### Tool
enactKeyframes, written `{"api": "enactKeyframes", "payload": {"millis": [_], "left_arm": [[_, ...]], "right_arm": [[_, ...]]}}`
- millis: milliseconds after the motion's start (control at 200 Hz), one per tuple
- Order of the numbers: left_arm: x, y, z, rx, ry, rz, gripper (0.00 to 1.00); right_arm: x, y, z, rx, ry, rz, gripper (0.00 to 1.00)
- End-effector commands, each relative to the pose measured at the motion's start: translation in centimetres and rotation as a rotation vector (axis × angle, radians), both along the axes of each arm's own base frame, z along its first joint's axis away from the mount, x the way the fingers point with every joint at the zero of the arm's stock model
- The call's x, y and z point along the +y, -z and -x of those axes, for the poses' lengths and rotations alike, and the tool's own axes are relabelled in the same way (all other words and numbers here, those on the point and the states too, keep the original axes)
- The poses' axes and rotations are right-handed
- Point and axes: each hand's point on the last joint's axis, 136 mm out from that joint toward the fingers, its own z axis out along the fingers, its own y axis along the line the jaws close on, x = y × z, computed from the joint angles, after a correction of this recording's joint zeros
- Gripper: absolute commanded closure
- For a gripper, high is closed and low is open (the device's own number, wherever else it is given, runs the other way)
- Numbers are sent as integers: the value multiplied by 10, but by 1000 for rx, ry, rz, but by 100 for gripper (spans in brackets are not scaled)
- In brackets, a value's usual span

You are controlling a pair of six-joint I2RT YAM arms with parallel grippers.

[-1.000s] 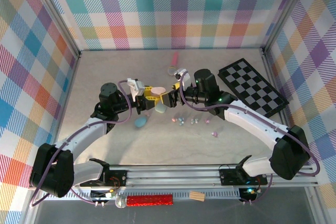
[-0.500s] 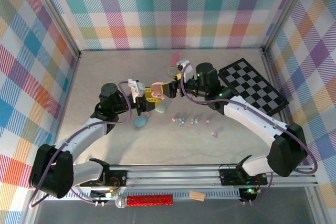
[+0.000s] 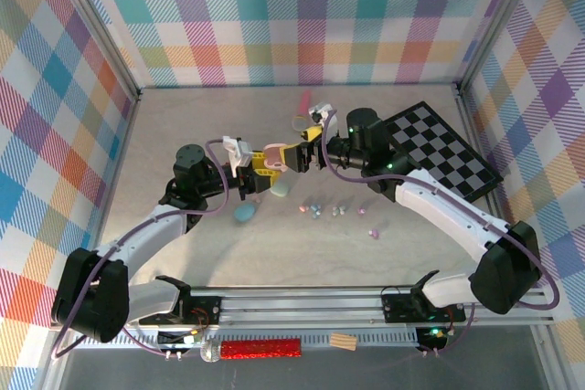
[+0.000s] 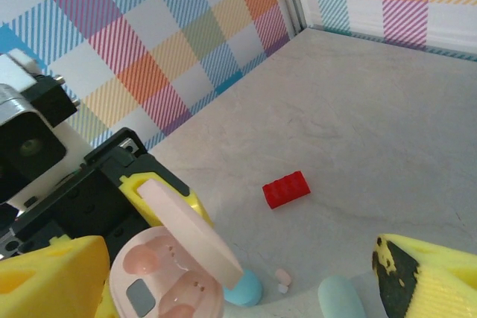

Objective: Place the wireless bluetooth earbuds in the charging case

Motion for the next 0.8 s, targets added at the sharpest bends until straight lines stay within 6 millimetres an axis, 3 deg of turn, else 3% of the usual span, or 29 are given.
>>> {"api": "enactKeyframes", "payload": {"millis": [0, 335, 510, 795], "left_arm": [[-3, -24, 3, -63, 36, 44, 64], [-7, -27, 13, -42, 112, 56, 64], [-11, -28, 23, -31, 174, 57, 64], [-15, -32, 32, -26, 221, 56, 64]], "right_arm": [[3, -5, 5, -26, -47, 3, 9], [7, -1, 1, -43, -64, 39, 13], [13, -4, 7, -49, -128, 30, 29], [20, -5, 33, -33, -325, 5, 63]]}}
